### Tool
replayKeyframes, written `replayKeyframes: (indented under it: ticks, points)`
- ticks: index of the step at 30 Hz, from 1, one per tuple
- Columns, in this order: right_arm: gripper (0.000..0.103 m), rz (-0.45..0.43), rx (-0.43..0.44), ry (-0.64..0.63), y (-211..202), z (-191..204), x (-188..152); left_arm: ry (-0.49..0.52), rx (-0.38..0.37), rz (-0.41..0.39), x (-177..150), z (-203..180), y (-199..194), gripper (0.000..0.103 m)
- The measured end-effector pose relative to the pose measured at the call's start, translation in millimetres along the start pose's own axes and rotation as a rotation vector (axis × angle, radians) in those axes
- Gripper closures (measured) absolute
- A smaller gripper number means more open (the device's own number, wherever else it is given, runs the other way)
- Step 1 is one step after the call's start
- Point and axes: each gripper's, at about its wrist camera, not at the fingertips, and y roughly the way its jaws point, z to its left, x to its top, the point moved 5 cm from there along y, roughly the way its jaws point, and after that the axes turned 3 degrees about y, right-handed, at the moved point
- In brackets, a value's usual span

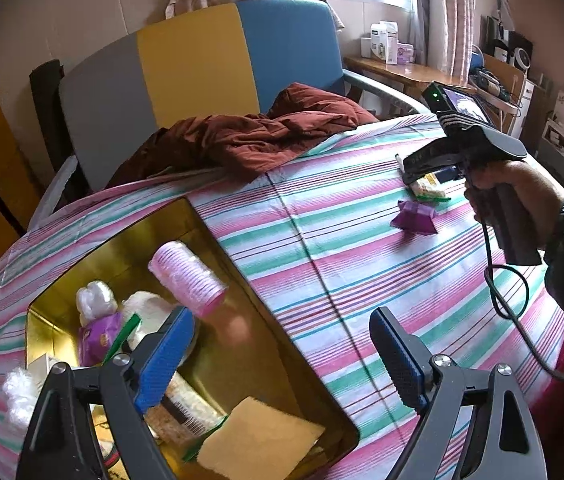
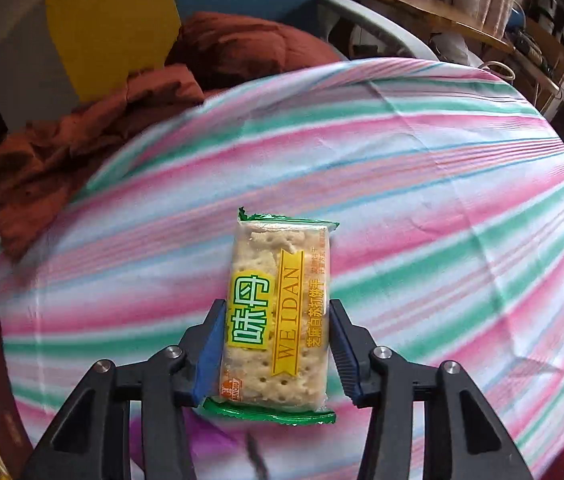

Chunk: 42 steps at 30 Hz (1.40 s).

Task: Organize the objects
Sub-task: 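Grasp the WEIDAN cracker packet with the right tool while the left tool approaches the purple packet, then grasp the purple packet with the left tool while the right tool holds the WEIDAN packet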

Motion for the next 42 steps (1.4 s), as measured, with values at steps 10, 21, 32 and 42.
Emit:
replayKeyframes:
  ticks: [10, 21, 32, 42]
  points:
    - [0.054, 0.074, -0.075, 0.027, -9.5, -46.8, -30.4, 0.052, -0.081, -0.004, 46.5, -25.4, 21.2, 0.013]
    - [0.054, 0.057, -0.054, 0.0, -14.5, -43.5, -26.6, 0.168, -0.241, 0.124, 88.2, -86.7, 95.5, 0.015]
    - [0.054, 0.028, -0.036, 0.017, -24.3, -51.2, -22.4, 0.373, -0.293, 0.192, 98.1, -136.4, 143.8, 0.031]
    - [0.054, 0.036, -0.047, -0.006, -20.6, -54.0, -21.3, 0.337, -0.312, 0.245, 88.8, -138.0, 172.1, 0.064]
